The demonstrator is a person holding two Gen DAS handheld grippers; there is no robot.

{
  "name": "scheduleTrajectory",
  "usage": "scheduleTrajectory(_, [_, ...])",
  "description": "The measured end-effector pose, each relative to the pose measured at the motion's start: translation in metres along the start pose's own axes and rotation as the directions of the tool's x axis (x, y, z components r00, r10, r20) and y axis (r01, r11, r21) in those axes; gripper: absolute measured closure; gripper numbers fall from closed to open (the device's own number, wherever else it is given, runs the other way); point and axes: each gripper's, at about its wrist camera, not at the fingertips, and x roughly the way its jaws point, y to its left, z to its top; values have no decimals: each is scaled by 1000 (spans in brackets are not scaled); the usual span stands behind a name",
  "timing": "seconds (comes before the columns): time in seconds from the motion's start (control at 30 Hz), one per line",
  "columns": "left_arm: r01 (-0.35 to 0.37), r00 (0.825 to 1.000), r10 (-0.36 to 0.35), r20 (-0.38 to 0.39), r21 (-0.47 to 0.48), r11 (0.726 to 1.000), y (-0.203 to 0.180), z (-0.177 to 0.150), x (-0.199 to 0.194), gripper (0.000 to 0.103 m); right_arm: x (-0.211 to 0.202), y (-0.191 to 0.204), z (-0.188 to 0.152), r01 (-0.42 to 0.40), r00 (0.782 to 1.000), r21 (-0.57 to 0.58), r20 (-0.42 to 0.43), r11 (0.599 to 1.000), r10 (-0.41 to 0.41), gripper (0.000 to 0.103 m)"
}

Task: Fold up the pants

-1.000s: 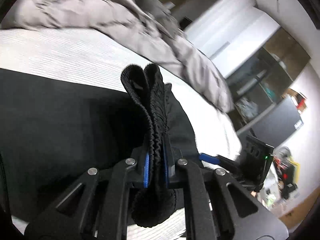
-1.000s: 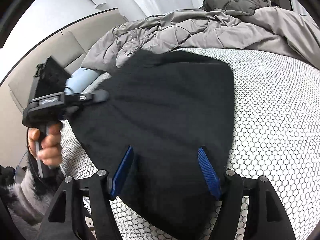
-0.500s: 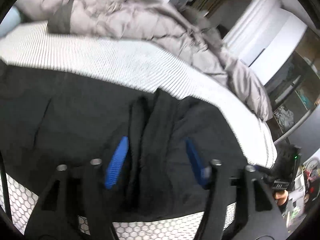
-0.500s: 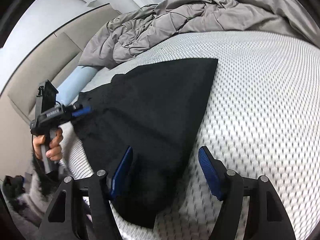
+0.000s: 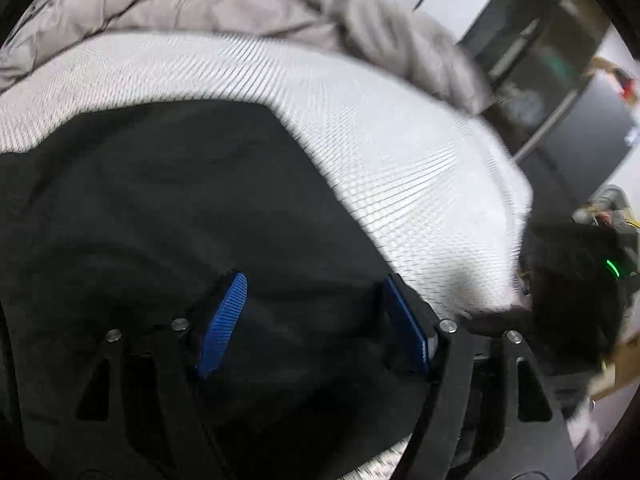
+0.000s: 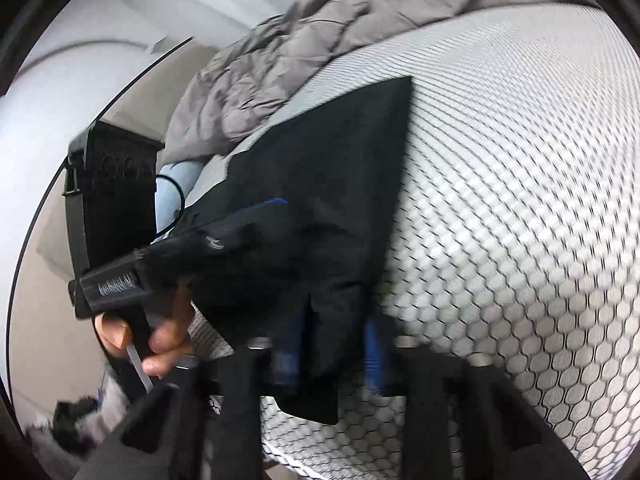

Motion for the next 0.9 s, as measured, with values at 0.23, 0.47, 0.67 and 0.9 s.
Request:
scheduleTrajectory(0.23, [76, 993, -58, 99, -186, 980, 25, 8, -9, 36, -25, 6, -35, -10, 995, -53, -98, 999, 5, 91])
scheduleTrajectory(0.47, [96, 991, -102, 88, 67, 993, -31, -25, -32, 34, -59, -5, -2, 19, 998, -25, 54, 1000, -17, 52])
scheduleTrajectory(0.67, [-9, 1000, 10, -3, 275, 961, -57, -66, -6, 34, -4, -9, 27, 37, 996, -32, -74, 999, -40, 54])
scheduleTrajectory(0.9, [32, 999, -25, -34, 254, 967, -49, -61, -2, 34, 57, -18, 92, 51, 995, -30, -90, 998, -54, 76])
